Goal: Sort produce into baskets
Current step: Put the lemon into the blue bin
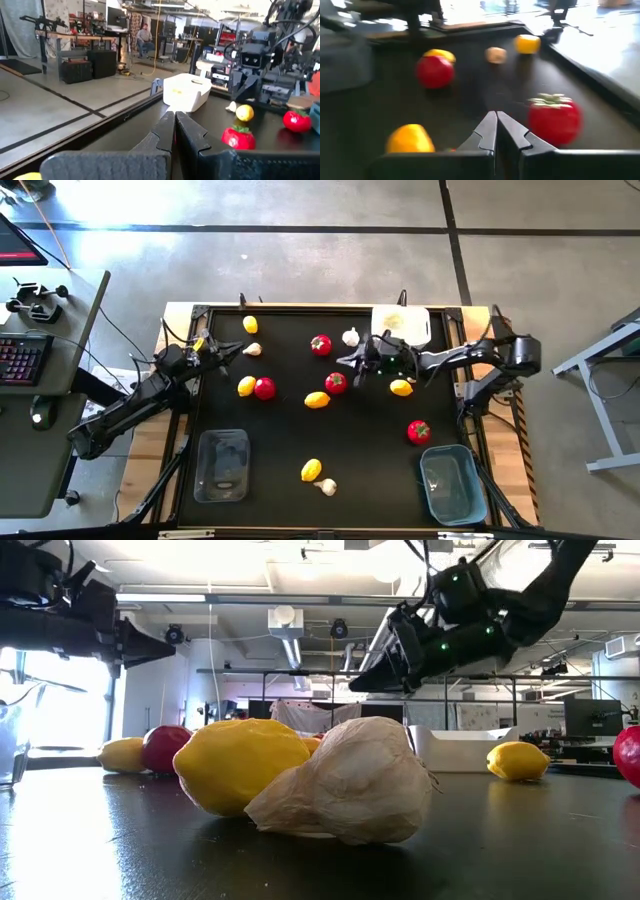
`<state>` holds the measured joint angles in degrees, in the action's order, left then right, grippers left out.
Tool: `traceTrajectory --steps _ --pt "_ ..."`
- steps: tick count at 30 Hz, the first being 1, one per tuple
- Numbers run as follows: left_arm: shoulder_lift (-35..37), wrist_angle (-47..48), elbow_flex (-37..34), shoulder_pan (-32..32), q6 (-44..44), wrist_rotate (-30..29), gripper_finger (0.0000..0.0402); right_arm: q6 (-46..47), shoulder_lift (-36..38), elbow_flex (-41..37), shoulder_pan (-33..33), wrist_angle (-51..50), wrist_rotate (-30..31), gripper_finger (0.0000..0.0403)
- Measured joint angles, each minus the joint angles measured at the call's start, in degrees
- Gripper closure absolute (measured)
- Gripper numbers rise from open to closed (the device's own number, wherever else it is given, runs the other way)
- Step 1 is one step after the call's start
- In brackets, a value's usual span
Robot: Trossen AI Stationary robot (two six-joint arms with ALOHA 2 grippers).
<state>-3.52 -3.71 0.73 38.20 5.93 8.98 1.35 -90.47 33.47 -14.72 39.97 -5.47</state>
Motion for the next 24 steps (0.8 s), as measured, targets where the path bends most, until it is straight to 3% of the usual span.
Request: traceTrajectory --steps 4,10,24 --pt "-2.55 0.04 0.00 0.00 -0.02 3.54 0.0401 0.25 -3.08 0.00 0.00 4.88 -4.25 0.0403" --pt "-6.83 -0.04 0.00 -0.04 -0.73 5.91 0.0401 1.22 -4.20 0.51 0.10 6.42 -4.60 0.0403" --pt "-14.81 -0.68 3.81 -4.63 -3.19 5.56 0.0401 1.22 -4.20 2.10 0.14 6.22 -4.57 0.0402"
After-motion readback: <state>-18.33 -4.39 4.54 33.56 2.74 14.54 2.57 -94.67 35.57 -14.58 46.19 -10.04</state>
